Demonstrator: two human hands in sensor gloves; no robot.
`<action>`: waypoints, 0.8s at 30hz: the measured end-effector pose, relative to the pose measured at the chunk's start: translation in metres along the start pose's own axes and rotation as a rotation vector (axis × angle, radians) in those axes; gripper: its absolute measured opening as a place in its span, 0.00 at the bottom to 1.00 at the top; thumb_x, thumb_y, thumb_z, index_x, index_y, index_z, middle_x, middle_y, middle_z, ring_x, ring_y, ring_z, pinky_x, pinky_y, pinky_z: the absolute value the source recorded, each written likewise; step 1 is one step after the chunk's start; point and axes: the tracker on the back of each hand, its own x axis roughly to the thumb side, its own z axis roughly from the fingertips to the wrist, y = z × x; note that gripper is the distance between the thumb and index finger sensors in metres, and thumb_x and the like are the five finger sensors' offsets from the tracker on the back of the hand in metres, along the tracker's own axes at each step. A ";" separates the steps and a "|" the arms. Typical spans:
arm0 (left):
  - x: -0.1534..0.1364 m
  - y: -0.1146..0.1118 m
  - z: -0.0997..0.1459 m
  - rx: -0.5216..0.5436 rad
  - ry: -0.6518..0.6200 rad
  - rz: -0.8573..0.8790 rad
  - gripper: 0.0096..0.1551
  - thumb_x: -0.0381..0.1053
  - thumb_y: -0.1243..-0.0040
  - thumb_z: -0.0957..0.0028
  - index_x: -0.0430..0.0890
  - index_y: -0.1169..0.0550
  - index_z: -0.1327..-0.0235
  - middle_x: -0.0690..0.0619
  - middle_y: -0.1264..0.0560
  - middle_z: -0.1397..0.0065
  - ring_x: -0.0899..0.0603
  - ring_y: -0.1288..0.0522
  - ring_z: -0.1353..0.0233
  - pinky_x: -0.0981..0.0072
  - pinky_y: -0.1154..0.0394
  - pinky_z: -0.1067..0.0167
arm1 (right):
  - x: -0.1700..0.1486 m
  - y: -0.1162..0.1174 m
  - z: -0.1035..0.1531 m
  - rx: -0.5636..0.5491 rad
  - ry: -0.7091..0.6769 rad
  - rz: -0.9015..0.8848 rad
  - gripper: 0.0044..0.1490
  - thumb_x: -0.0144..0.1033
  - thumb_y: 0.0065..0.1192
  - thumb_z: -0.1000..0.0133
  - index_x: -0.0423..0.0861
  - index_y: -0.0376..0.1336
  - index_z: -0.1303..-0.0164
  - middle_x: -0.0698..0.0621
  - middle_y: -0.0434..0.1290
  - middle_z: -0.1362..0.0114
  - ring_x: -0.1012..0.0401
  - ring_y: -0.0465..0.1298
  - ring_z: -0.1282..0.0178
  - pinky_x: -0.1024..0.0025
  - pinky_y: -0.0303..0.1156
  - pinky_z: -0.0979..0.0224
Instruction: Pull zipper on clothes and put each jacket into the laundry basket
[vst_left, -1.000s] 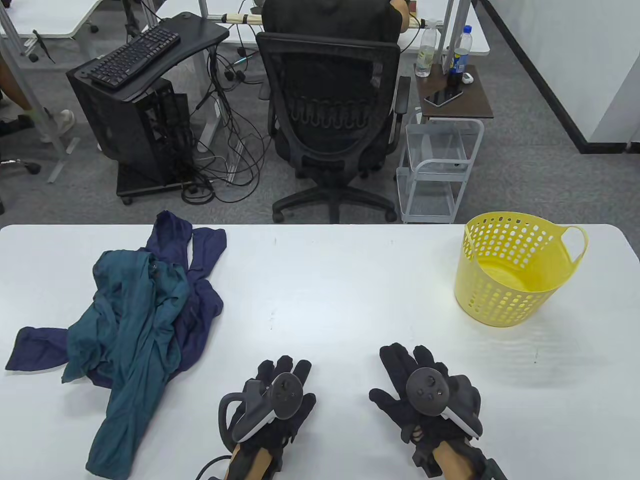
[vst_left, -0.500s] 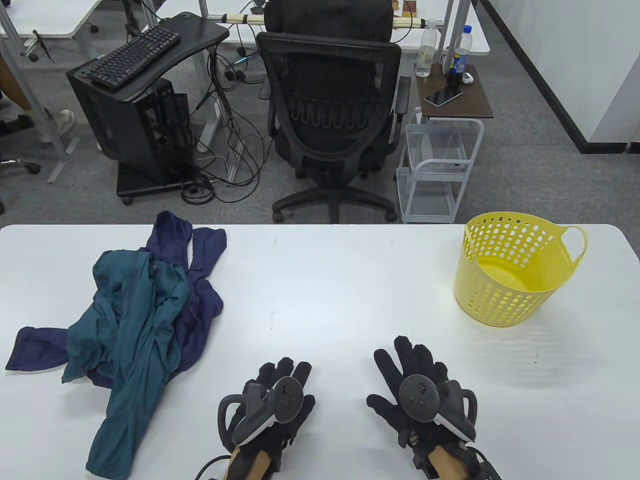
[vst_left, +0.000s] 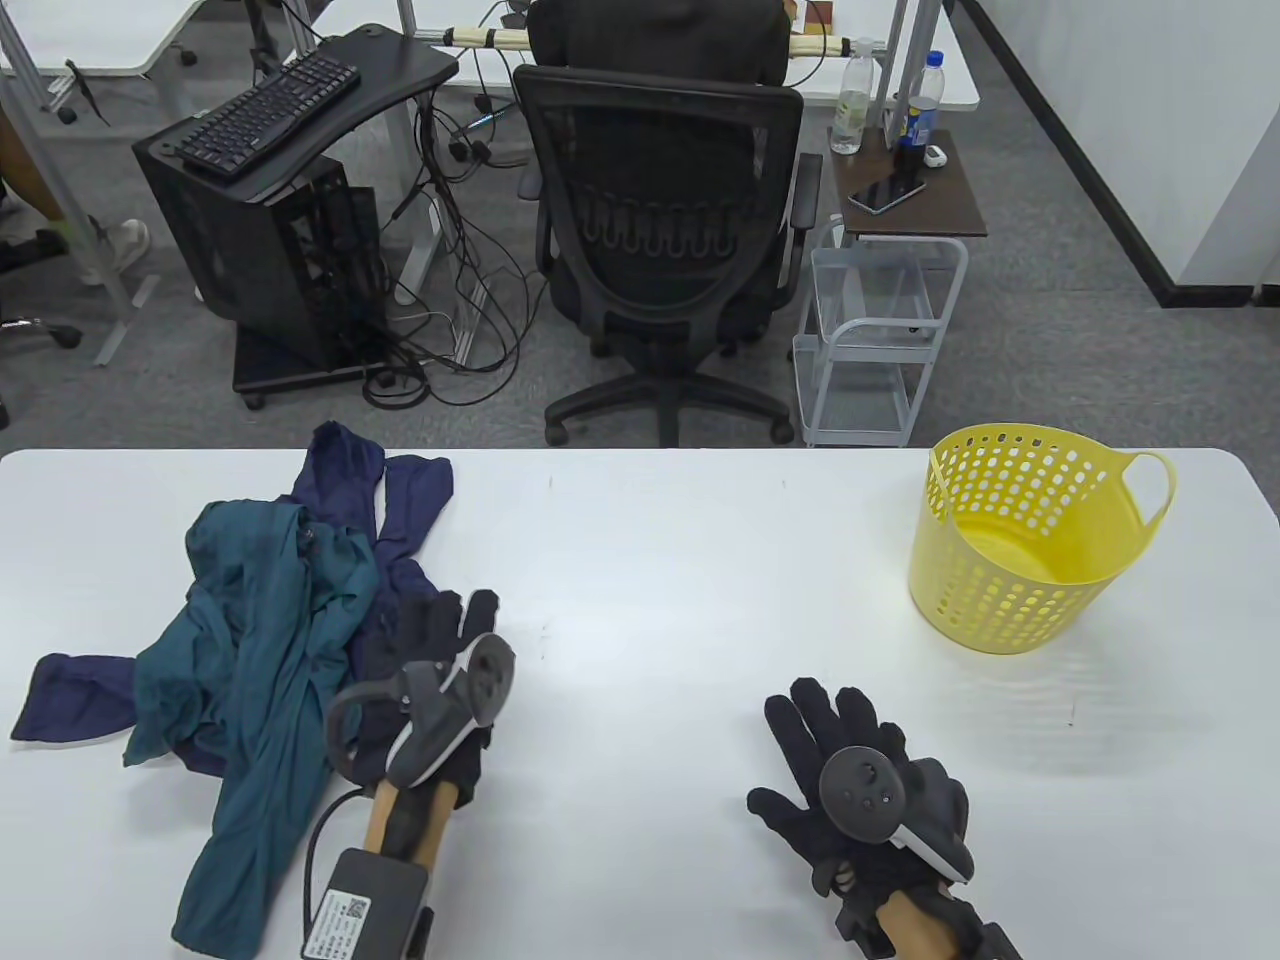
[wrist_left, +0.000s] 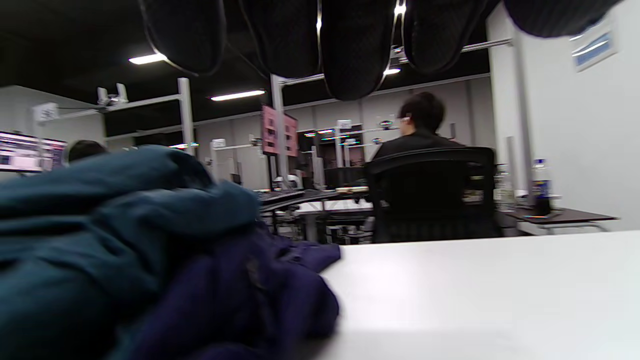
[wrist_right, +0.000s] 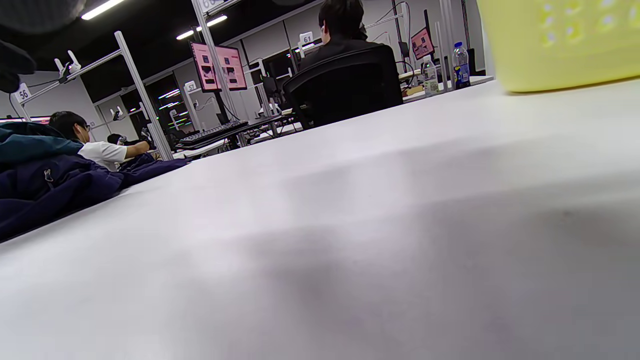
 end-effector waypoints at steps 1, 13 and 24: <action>-0.014 0.000 -0.009 -0.024 0.050 -0.015 0.39 0.74 0.48 0.60 0.70 0.32 0.30 0.62 0.32 0.18 0.42 0.37 0.18 0.40 0.35 0.29 | -0.001 0.000 0.000 0.000 0.004 -0.001 0.54 0.74 0.49 0.52 0.66 0.37 0.19 0.59 0.36 0.09 0.41 0.39 0.13 0.29 0.41 0.22; -0.131 -0.081 -0.054 -0.451 0.400 0.110 0.68 0.82 0.37 0.71 0.71 0.63 0.27 0.48 0.65 0.13 0.29 0.50 0.16 0.32 0.43 0.27 | -0.003 0.004 -0.005 0.030 0.030 0.004 0.53 0.73 0.49 0.51 0.66 0.37 0.19 0.58 0.37 0.09 0.40 0.41 0.13 0.29 0.42 0.22; -0.150 -0.078 -0.046 -0.179 0.481 0.040 0.38 0.59 0.34 0.56 0.73 0.36 0.31 0.60 0.23 0.31 0.49 0.16 0.48 0.57 0.18 0.54 | -0.004 0.004 -0.005 0.027 0.037 0.007 0.53 0.72 0.50 0.51 0.65 0.39 0.19 0.57 0.39 0.09 0.40 0.43 0.13 0.30 0.44 0.22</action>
